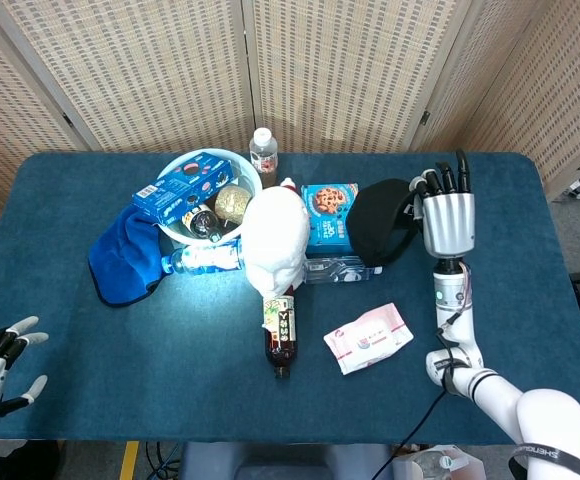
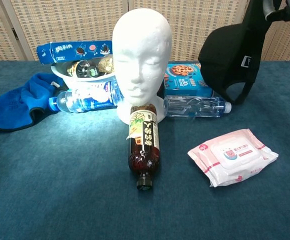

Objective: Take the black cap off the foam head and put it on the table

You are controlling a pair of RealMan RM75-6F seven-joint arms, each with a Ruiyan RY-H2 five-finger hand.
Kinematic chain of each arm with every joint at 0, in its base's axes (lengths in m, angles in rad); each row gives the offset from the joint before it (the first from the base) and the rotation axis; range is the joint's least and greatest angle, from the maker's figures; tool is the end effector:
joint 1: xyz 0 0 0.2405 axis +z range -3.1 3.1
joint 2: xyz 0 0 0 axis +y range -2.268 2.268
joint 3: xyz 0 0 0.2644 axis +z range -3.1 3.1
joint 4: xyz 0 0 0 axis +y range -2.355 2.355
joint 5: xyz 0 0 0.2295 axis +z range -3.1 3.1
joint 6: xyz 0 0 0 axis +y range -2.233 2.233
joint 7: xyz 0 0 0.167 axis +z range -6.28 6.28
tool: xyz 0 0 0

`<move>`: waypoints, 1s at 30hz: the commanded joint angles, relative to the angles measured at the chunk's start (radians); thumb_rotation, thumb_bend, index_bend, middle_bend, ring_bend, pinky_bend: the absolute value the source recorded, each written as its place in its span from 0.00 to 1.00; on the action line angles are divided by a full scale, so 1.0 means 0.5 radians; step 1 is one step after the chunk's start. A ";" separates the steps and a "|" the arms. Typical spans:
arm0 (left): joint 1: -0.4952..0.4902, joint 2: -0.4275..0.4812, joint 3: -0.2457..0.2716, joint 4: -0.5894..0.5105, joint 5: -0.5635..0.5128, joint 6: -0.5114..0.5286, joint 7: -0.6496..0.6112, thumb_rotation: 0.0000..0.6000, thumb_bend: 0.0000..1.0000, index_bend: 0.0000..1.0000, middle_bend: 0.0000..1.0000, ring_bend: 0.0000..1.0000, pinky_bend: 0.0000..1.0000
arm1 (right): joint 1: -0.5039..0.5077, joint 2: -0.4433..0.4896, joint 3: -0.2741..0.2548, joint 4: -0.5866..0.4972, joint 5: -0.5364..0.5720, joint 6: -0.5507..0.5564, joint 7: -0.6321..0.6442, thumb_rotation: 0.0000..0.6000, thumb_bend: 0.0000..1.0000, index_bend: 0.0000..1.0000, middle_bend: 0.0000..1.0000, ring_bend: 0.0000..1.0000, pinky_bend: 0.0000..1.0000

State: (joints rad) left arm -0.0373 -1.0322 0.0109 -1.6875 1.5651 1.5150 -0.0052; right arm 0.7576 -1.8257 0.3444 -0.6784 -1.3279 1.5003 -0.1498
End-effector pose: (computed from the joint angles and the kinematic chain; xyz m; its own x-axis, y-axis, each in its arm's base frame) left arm -0.3202 0.1762 0.1571 0.4057 0.0514 0.9126 0.9140 -0.0268 -0.4048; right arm -0.1924 -0.4474 0.0635 0.4469 0.5300 0.7207 -0.8170 -0.0863 0.5701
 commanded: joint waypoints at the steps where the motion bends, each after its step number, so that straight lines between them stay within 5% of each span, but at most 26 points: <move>1: -0.002 -0.005 0.001 0.006 0.000 -0.005 -0.006 1.00 0.24 0.31 0.16 0.17 0.00 | -0.032 -0.027 -0.034 0.036 -0.005 -0.026 0.023 1.00 0.59 0.74 0.46 0.25 0.10; 12: -0.006 -0.028 0.010 0.036 0.000 -0.023 -0.028 1.00 0.24 0.31 0.16 0.17 0.00 | -0.228 0.006 -0.185 -0.112 -0.025 -0.112 -0.014 1.00 0.59 0.74 0.39 0.23 0.07; 20: -0.006 -0.041 0.018 0.049 0.008 -0.026 -0.038 1.00 0.24 0.31 0.16 0.17 0.00 | -0.364 0.223 -0.227 -0.522 0.146 -0.427 -0.255 1.00 0.56 0.52 0.25 0.08 0.04; 23: 0.000 -0.042 0.016 0.059 0.006 -0.015 -0.044 1.00 0.24 0.31 0.16 0.17 0.00 | -0.398 0.313 -0.237 -0.671 0.209 -0.521 -0.339 1.00 0.39 0.42 0.21 0.04 0.02; 27: 0.001 -0.045 0.017 0.068 0.004 -0.014 -0.050 1.00 0.24 0.31 0.16 0.17 0.00 | -0.432 0.407 -0.241 -0.840 0.323 -0.632 -0.495 1.00 0.05 0.28 0.15 0.00 0.00; 30: -0.001 -0.043 0.017 0.066 0.003 -0.018 -0.048 1.00 0.24 0.31 0.16 0.17 0.00 | -0.452 0.476 -0.234 -0.969 0.406 -0.685 -0.583 1.00 0.00 0.17 0.11 0.00 0.00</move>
State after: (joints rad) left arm -0.0377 -1.0536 0.0194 -1.6543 1.5668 1.5059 -0.0293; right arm 0.5445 -1.6170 0.2270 -1.1233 -1.1571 1.1839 -0.4077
